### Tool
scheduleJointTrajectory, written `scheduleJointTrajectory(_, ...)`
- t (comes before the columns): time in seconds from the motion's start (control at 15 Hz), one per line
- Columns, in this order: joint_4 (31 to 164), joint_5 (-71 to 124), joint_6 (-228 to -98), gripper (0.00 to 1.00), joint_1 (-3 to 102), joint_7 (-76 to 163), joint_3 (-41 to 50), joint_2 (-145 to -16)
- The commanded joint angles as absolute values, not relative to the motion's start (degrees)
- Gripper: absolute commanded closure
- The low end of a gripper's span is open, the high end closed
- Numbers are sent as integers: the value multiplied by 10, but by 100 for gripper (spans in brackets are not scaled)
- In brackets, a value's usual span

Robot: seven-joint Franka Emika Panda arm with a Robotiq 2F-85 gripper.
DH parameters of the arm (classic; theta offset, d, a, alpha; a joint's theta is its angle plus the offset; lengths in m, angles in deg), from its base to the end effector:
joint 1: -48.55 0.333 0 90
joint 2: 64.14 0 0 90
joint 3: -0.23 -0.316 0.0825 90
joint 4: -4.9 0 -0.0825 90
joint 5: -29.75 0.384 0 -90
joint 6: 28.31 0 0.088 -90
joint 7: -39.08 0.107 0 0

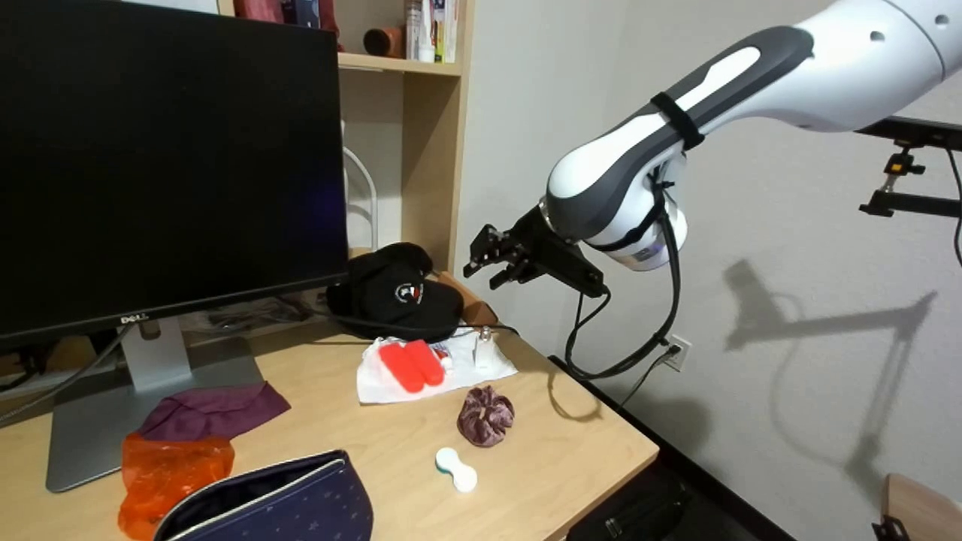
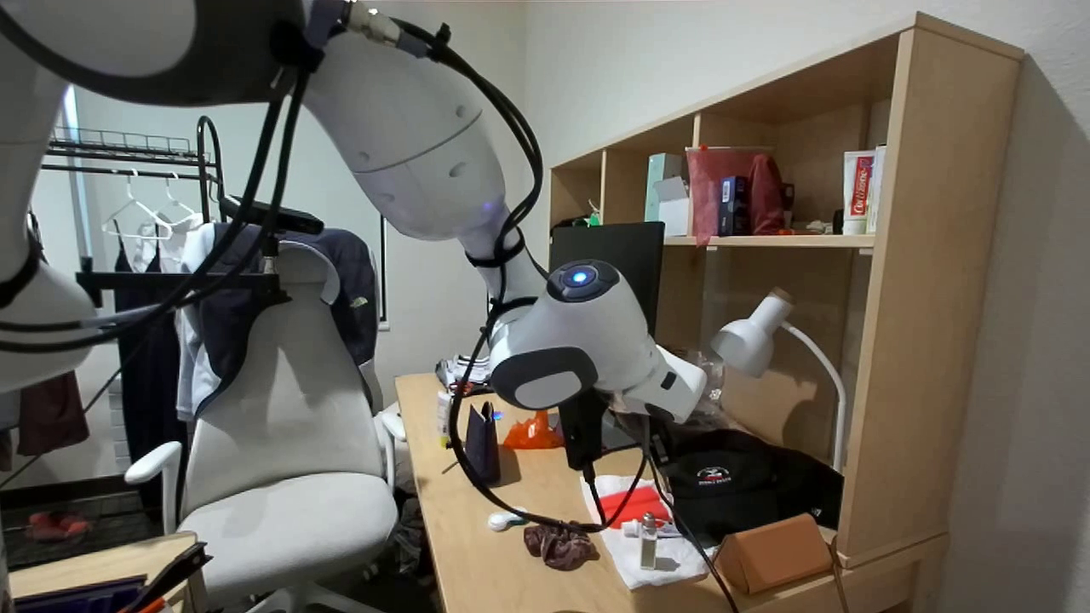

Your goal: Move one black cap to the left side of the desk

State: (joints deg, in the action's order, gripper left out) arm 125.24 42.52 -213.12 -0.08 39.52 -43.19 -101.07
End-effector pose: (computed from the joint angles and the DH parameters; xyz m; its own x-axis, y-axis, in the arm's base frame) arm 0.6150 -0.1094 0.2466 0.6836 -0.5921 0.4268 -0.3589 -0.7818 -0.5098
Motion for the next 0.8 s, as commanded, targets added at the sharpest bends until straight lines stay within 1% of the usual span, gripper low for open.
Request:
scheduleJointTrajectory(0.0,1208,419,-2090,8,18,410,-403,-1035)
scheduleJointTrajectory(0.07,1194,422,-2078,3,26,408,-393,-1042)
scheduleJointTrajectory(0.13,1174,425,-2059,1,34,404,-384,-1052)
scheduleJointTrajectory(0.4,1078,447,-1951,0,74,386,-351,-1099)
scheduleJointTrajectory(0.73,953,493,-1845,0,177,395,-244,-1139)
